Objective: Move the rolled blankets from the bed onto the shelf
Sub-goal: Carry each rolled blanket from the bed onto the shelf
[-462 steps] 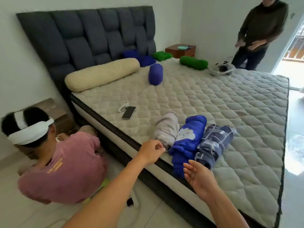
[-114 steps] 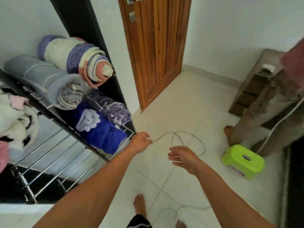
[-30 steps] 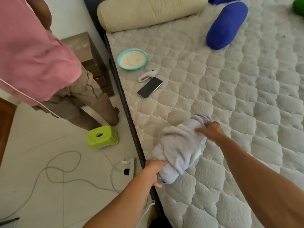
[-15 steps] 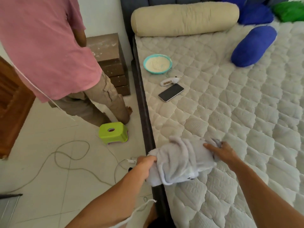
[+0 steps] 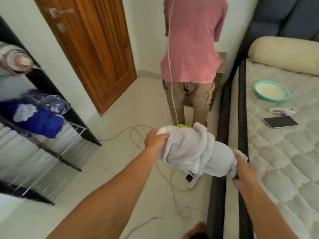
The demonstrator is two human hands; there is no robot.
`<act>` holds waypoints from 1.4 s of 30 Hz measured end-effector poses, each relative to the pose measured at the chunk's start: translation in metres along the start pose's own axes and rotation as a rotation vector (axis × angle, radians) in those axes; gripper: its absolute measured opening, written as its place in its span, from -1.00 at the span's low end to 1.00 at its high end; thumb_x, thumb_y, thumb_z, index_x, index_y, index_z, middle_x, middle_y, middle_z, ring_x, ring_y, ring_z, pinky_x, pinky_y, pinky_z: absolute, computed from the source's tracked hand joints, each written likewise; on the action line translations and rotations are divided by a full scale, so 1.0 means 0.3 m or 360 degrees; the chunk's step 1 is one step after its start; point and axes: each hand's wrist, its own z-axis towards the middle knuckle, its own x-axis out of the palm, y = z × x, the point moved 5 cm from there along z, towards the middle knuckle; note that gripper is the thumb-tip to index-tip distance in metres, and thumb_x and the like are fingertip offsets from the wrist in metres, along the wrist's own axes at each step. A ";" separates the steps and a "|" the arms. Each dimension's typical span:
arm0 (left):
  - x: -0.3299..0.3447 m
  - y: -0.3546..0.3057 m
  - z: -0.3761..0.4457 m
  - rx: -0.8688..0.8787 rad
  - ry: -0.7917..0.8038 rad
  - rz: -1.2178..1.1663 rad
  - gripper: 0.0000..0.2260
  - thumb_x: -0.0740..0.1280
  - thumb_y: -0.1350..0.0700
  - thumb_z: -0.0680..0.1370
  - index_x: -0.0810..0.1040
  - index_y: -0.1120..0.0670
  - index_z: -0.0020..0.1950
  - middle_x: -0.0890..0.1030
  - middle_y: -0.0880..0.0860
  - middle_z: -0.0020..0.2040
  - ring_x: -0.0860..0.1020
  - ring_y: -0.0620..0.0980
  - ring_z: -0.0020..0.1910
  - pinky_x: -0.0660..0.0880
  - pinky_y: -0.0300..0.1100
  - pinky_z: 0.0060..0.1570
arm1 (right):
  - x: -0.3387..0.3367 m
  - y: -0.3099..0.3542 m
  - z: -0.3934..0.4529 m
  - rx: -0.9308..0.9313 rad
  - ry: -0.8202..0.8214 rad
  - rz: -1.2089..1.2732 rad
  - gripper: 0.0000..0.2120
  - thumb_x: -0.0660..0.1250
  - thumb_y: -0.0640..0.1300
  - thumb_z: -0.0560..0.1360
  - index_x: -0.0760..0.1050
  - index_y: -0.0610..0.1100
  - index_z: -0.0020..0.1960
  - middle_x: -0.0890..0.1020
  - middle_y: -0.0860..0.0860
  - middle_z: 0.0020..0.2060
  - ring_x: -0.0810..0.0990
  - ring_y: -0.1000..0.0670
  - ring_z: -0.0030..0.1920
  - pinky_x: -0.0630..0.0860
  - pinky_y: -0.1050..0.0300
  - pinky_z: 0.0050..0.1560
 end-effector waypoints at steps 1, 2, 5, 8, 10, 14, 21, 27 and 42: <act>-0.111 0.000 -0.009 0.0041 -0.0077 -0.0112 -0.62 0.45 -0.01 0.28 0.57 0.03 0.07 0.64 0.07 0.10 0.61 0.14 0.09 0.54 -0.10 0.13 | 0.101 -0.012 -0.049 0.0007 0.0057 0.0087 -0.63 0.33 0.06 0.50 0.54 -0.14 0.21 0.65 -0.08 -0.02 0.63 -0.03 -0.06 0.57 0.09 -0.05; -0.218 0.002 -0.008 0.0097 -0.0145 -0.0184 -0.66 0.42 -0.04 0.29 0.55 0.00 0.03 0.64 0.10 0.13 0.61 0.17 0.09 0.55 -0.02 0.16 | 0.198 -0.018 -0.105 0.0010 0.0101 0.0139 -0.62 0.34 0.07 0.49 0.55 -0.10 0.23 0.65 -0.06 0.01 0.63 -0.01 -0.01 0.57 0.13 -0.08; -0.533 0.047 -0.003 0.0126 -0.0566 -0.0498 -0.53 0.45 -0.07 0.38 0.47 0.05 0.22 0.52 0.13 0.26 0.55 0.18 0.12 0.49 -0.09 0.15 | 0.500 -0.035 -0.237 0.0023 0.0293 0.0272 -0.65 0.31 0.04 0.51 0.54 -0.04 0.26 0.65 -0.01 0.06 0.63 0.02 0.04 0.59 0.12 -0.05; -0.732 0.148 -0.005 -0.0159 -0.0712 -0.1183 -0.07 0.51 -0.27 0.17 0.29 0.03 0.44 0.47 0.08 0.34 0.52 0.18 0.22 0.49 0.09 0.23 | 0.772 -0.063 -0.364 -0.0066 0.0539 0.0305 -0.85 0.23 -0.04 0.56 0.57 0.01 0.02 0.64 0.04 -0.17 0.59 0.11 -0.23 0.51 0.30 -0.37; -0.793 0.176 0.004 -0.0208 -0.0447 -0.1527 -0.09 0.50 -0.33 0.15 0.33 -0.04 0.42 0.51 0.03 0.30 0.54 0.16 0.21 0.50 0.22 0.18 | 0.935 -0.098 -0.430 -0.0151 0.0727 0.0285 -0.85 0.21 -0.07 0.57 0.51 0.03 -0.14 0.61 0.14 -0.40 0.51 0.19 -0.46 0.36 0.39 -0.52; -1.015 0.242 0.063 -0.0134 -0.0515 -0.1745 -0.17 0.56 -0.26 0.14 0.43 -0.01 0.34 0.61 0.06 0.21 0.62 0.14 0.11 0.55 0.18 0.12 | 1.218 -0.175 -0.522 -0.0282 0.1023 -0.0043 -0.82 0.24 0.00 0.56 0.52 -0.07 -0.10 0.56 0.10 -0.46 0.43 0.14 -0.50 0.33 0.36 -0.51; -1.412 0.375 0.280 -0.0271 -0.0998 -0.1708 -0.49 0.55 -0.02 0.30 0.56 0.07 0.20 0.66 0.08 0.12 0.63 0.10 0.08 0.56 0.11 0.16 | 1.669 -0.300 -0.567 -0.0602 0.1434 -0.0768 -0.69 0.22 0.00 0.58 0.46 -0.16 -0.24 0.52 0.00 -0.52 0.45 0.03 -0.51 0.39 0.25 -0.55; -1.656 0.471 0.412 -0.0407 -0.1208 -0.1710 -0.49 0.52 0.04 0.36 0.53 0.15 0.26 0.64 0.15 0.11 0.62 0.14 0.05 0.57 0.08 0.12 | 1.961 -0.439 -0.607 -0.0621 0.1723 -0.1214 -0.75 0.20 0.03 0.58 0.53 -0.07 -0.16 0.65 -0.05 -0.27 0.60 0.01 -0.22 0.46 0.25 -0.32; -2.140 0.656 0.873 -0.0420 -0.1150 -0.1397 -0.23 0.57 0.02 0.27 0.33 0.10 0.41 0.55 0.15 0.26 0.60 0.15 0.13 0.61 0.04 0.03 | 2.553 -0.894 -0.596 -0.0325 0.1762 -0.1422 -0.67 0.24 0.20 0.50 0.52 -0.07 -0.07 0.70 -0.19 -0.14 0.68 -0.16 -0.09 0.61 -0.17 0.04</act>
